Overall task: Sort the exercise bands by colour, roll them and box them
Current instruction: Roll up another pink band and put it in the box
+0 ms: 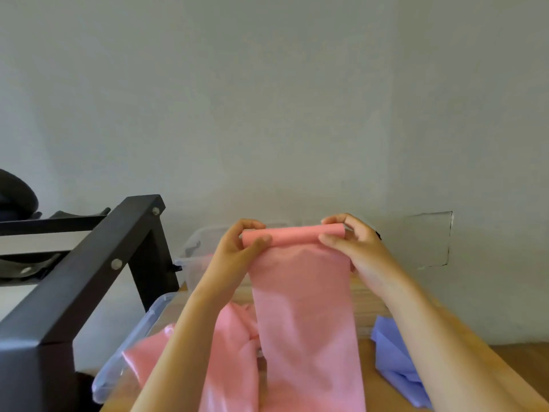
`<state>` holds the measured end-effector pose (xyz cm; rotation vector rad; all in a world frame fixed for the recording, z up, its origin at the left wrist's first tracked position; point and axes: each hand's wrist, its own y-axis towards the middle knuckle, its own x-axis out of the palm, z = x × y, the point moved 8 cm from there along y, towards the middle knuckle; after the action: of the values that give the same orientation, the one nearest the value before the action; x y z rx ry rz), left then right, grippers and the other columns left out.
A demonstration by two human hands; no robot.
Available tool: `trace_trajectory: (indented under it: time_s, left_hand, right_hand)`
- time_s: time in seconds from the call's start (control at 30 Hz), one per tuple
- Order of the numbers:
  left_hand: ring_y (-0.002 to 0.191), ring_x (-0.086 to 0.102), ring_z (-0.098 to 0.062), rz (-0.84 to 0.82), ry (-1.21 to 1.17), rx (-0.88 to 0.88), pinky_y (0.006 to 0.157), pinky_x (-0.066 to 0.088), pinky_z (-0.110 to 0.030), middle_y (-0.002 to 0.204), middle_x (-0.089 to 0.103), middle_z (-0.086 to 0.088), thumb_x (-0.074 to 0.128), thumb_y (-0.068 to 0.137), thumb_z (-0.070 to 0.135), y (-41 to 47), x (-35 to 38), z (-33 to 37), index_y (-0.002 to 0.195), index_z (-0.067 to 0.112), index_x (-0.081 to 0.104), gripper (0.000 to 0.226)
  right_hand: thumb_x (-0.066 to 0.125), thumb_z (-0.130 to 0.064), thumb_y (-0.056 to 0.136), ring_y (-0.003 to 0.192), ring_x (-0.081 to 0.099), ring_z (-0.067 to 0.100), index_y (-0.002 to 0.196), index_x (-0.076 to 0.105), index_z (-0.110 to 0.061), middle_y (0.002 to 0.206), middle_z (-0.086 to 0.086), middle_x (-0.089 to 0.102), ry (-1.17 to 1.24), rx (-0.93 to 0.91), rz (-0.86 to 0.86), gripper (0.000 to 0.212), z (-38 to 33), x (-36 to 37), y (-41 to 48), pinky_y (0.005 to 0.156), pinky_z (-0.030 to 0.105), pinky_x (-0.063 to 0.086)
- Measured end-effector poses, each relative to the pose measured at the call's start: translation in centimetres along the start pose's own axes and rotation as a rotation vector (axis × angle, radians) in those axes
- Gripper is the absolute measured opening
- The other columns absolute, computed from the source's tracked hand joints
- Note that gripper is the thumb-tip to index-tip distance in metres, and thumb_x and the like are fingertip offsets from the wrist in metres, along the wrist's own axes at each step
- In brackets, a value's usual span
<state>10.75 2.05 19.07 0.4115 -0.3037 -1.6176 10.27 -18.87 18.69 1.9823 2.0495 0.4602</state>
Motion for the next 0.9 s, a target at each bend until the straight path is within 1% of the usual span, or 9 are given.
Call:
trace_trajectory:
  time_s: [0.1, 0.17, 0.3, 0.4, 0.5, 0.63, 0.77, 0.83, 0.9]
  left_hand:
    - [0.07, 0.055, -0.018, 0.012, -0.061, -0.059, 0.057, 0.046, -0.022, 0.079, 0.059, -0.004, 0.068, 0.087, 0.004, -1.8, 0.2, -3.0, 0.107, 0.015, 0.056, 0.026]
    - [0.075, 0.059, -0.021, 0.027, -0.11, -0.113, 0.059, 0.048, -0.026, 0.087, 0.062, -0.008, 0.073, 0.084, 0.008, -3.2, 0.8, -5.1, 0.11, 0.017, 0.056, 0.032]
    - [0.072, 0.064, -0.013, 0.125, -0.145, -0.191, 0.055, 0.05, -0.025, 0.096, 0.067, -0.001, 0.064, 0.09, 0.019, -5.6, 1.9, -8.2, 0.101, 0.019, 0.061, 0.012]
    - [0.072, 0.062, -0.016, 0.18, -0.136, -0.162, 0.054, 0.047, -0.033, 0.09, 0.067, 0.005, 0.068, 0.087, 0.015, -6.0, 1.8, -9.3, 0.097, 0.021, 0.06, 0.014]
    - [0.071, 0.059, -0.018, 0.235, -0.237, -0.172, 0.053, 0.046, -0.033, 0.079, 0.066, 0.007, 0.072, 0.082, 0.011, -5.9, 1.7, -10.3, 0.097, 0.022, 0.059, 0.023]
    - [0.081, 0.06, -0.019, 0.266, -0.209, -0.166, 0.07, 0.049, -0.038, 0.091, 0.065, -0.002, 0.066, 0.089, 0.017, -5.9, 1.5, -11.3, 0.1, 0.023, 0.061, 0.014]
    - [0.099, 0.066, -0.026, 0.212, -0.112, -0.169, 0.085, 0.054, -0.041, 0.109, 0.066, -0.011, 0.061, 0.094, 0.028, -6.6, 1.8, -11.9, 0.105, 0.024, 0.058, 0.012]
    - [0.099, 0.066, -0.021, 0.189, -0.085, -0.175, 0.082, 0.055, -0.034, 0.11, 0.064, -0.009, 0.06, 0.094, 0.029, -7.0, 1.7, -12.0, 0.109, 0.022, 0.055, 0.017]
    - [0.099, 0.066, -0.018, 0.17, -0.07, -0.179, 0.084, 0.055, -0.034, 0.111, 0.065, -0.007, 0.061, 0.093, 0.029, -7.4, 1.5, -12.2, 0.109, 0.022, 0.055, 0.018]
  right_hand:
    - [0.072, -0.012, 0.085, 0.06, 0.06, 0.004, 0.091, 0.067, -0.025, 0.071, -0.012, 0.065, -0.03, 0.056, 0.007, 0.015, 2.6, -0.5, -1.1, 0.051, 0.015, 0.042]
    - [0.073, -0.01, 0.083, 0.07, 0.061, 0.01, 0.085, 0.069, -0.031, 0.081, -0.005, 0.067, -0.076, 0.029, 0.015, 0.022, 3.7, -0.7, -1.8, 0.062, 0.022, 0.045]
    - [0.073, -0.006, 0.082, 0.093, 0.065, 0.019, 0.085, 0.067, -0.033, 0.107, 0.004, 0.072, -0.098, 0.008, -0.051, 0.028, 5.9, -0.4, -3.6, 0.082, 0.033, 0.05]
    - [0.074, -0.011, 0.079, 0.088, 0.064, 0.012, 0.095, 0.067, -0.028, 0.102, 0.0, 0.072, -0.027, 0.048, -0.023, 0.025, 8.1, -0.5, -4.3, 0.076, 0.024, 0.051]
    - [0.069, -0.007, 0.086, 0.08, 0.064, 0.008, 0.104, 0.065, -0.021, 0.093, -0.004, 0.069, 0.06, 0.12, 0.08, 0.024, 9.9, -0.7, -4.2, 0.068, 0.02, 0.051]
    - [0.066, -0.011, 0.089, 0.094, 0.065, 0.006, 0.109, 0.066, -0.027, 0.103, -0.005, 0.069, 0.039, 0.105, 0.151, 0.025, 11.0, -0.2, -4.3, 0.083, 0.024, 0.05]
    - [0.058, -0.033, 0.094, 0.127, 0.045, 0.004, 0.14, 0.043, -0.036, 0.137, -0.015, 0.047, -0.138, 0.128, 0.108, 0.048, 12.1, 0.9, -4.9, 0.106, 0.028, 0.037]
    - [0.054, -0.039, 0.095, 0.127, 0.038, 0.002, 0.148, 0.028, -0.039, 0.138, -0.018, 0.038, -0.16, 0.165, 0.06, 0.059, 12.4, 1.6, -5.2, 0.104, 0.025, 0.032]
    - [0.053, -0.039, 0.096, 0.132, 0.037, 0.003, 0.149, 0.026, -0.04, 0.141, -0.018, 0.037, -0.152, 0.177, 0.04, 0.059, 12.6, 1.8, -5.4, 0.11, 0.029, 0.031]
